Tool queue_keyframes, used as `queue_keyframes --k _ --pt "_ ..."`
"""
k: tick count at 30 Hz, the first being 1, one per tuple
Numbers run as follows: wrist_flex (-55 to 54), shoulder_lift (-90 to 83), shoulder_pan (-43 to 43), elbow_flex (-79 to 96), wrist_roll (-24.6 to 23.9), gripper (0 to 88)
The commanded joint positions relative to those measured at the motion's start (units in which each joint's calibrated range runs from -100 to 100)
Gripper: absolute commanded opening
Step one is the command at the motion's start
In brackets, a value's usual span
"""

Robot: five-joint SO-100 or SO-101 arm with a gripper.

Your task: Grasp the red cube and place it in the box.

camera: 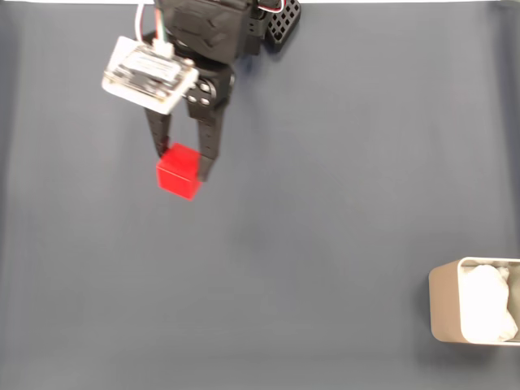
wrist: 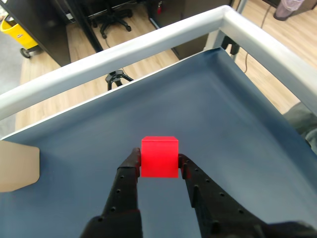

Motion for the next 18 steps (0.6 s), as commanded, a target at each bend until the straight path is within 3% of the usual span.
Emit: queue_keyframes --k 1,18 --pt "0.49 0.57 -3.78 -3.88 0.68 4.1" --pt "-0.33 5.77 -16.5 -8.26 2.2 3.2"
